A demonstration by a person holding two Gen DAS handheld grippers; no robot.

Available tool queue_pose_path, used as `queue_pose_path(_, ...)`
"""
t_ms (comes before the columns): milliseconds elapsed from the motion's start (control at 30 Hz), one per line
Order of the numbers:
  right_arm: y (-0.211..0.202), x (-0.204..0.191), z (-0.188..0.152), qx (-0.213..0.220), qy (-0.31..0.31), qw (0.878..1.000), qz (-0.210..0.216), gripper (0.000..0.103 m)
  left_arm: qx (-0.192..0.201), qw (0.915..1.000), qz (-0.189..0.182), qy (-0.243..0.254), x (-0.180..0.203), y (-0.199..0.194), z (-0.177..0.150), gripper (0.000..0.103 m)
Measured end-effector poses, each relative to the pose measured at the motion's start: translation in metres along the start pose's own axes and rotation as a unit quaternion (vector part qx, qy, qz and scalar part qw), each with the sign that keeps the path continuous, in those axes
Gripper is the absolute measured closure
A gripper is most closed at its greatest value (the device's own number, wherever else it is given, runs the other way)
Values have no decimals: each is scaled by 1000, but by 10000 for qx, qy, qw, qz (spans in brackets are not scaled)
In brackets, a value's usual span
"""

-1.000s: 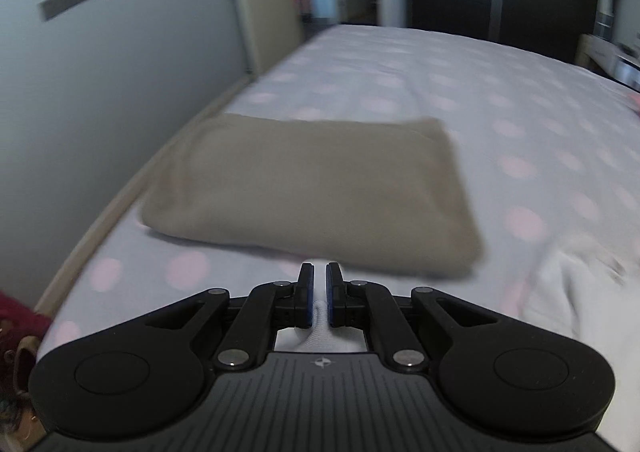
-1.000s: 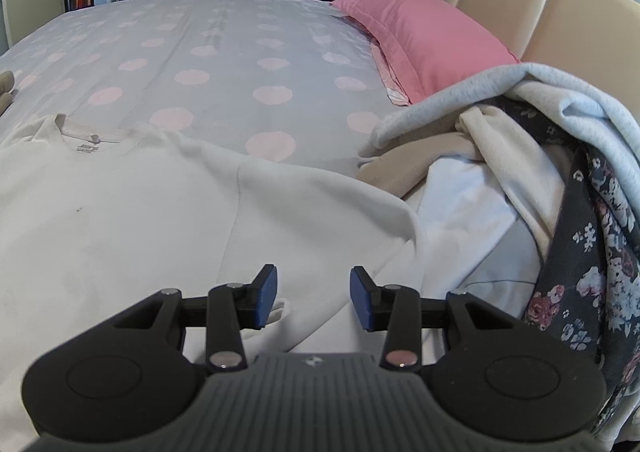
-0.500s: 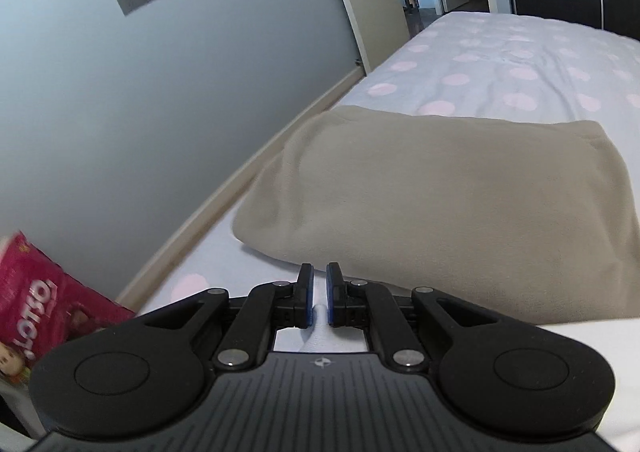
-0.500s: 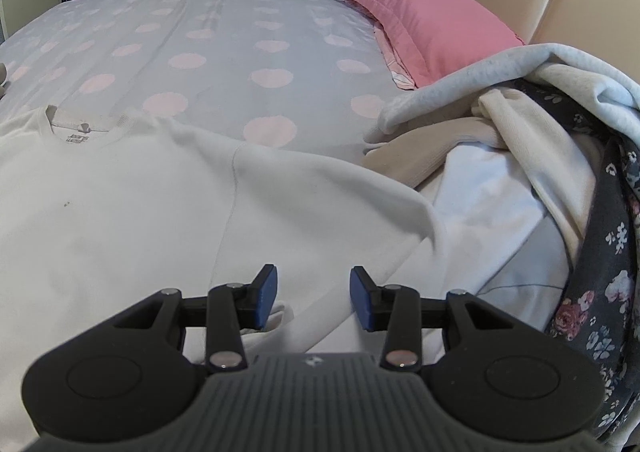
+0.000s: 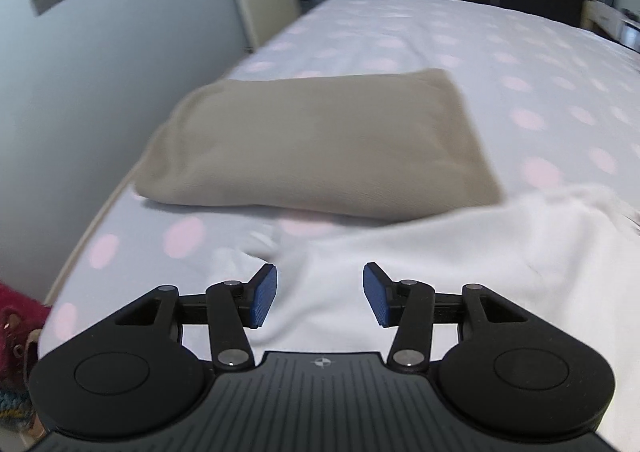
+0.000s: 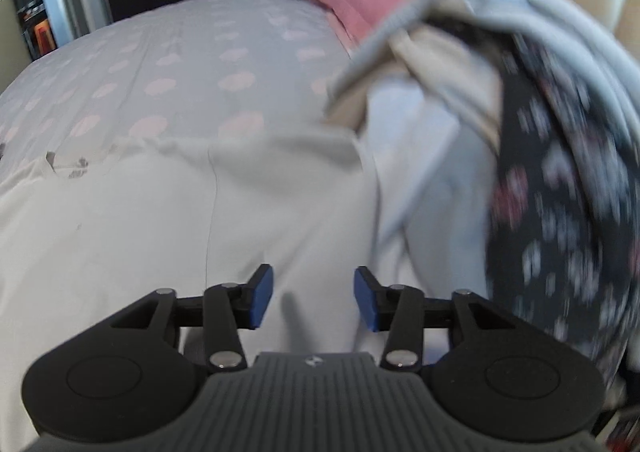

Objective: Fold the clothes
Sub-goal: 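Open both grippers and move the right tool toward the clothes pile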

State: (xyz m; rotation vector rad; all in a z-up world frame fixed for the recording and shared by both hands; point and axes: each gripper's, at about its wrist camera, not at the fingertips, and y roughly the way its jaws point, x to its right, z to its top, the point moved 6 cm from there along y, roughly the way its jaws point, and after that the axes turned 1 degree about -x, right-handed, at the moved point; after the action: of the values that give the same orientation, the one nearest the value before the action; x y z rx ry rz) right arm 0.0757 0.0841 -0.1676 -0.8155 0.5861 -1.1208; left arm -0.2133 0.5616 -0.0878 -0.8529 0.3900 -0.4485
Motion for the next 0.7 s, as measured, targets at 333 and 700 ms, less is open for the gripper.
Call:
queue_pose_path(333, 16, -7, -53, -867, 357, 9949, 364, 97, 48, 9989, -453, -119, 15, -21, -15, 54)
queue_pose_path(700, -60, 22, 39, -154, -277, 9987, -409, 100, -105, 9977, -664, -100, 25, -24, -21, 54)
